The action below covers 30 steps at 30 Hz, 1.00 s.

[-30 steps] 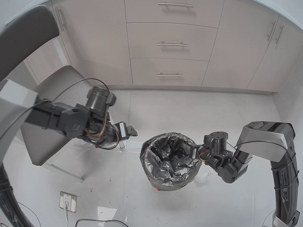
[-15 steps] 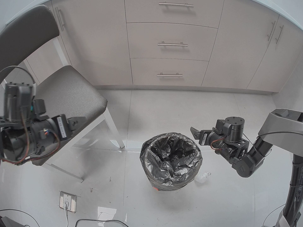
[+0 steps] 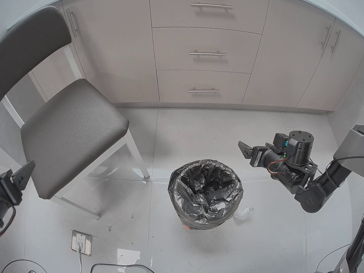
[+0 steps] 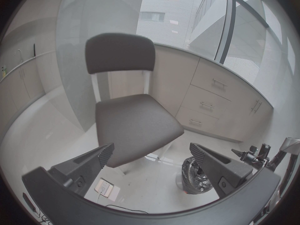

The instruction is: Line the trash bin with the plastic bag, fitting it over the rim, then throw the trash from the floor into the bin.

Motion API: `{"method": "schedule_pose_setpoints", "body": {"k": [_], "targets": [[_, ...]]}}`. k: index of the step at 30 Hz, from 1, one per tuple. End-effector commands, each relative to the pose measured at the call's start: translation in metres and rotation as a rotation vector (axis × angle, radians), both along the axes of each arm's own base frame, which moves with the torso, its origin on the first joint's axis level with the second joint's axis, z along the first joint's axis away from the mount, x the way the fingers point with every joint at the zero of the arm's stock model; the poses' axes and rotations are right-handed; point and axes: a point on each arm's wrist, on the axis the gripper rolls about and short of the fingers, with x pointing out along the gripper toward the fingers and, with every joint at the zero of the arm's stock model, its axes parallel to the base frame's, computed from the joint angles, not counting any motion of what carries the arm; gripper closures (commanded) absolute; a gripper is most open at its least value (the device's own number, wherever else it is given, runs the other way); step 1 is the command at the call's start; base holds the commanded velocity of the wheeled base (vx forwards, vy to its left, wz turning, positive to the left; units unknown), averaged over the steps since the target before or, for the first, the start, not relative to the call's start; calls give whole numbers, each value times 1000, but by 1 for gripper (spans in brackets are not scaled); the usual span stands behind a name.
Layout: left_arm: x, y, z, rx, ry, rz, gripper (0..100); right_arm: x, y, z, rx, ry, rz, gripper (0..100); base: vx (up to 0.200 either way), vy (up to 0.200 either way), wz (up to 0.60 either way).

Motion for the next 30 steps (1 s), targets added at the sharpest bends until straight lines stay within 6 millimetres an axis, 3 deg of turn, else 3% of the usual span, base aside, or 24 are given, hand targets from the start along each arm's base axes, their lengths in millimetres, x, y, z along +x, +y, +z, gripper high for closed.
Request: {"method": "schedule_pose_setpoints", "body": {"k": [1, 2, 6, 12, 21, 30], "targets": [[-68, 23, -41, 50, -149, 123, 0, -14, -4, 11, 13, -16, 4, 0, 0, 0, 0], [-69, 23, -43, 50, -149, 126, 0, -14, -4, 11, 11, -16, 4, 0, 0, 0, 0], [-96, 26, -81, 88, -171, 186, 0, -15, -3, 10, 3, -12, -3, 0, 0, 0, 0], [-96, 26, -109, 163, -128, 209, 0, -15, -3, 11, -8, -21, -3, 0, 0, 0, 0], [-100, 23, -125, 296, -108, 313, 0, -12, -2, 10, -9, -22, -4, 0, 0, 0, 0], [-101, 22, -126, 285, -143, 217, 0, -9, -5, 10, -10, -25, -15, 0, 0, 0, 0]]}}
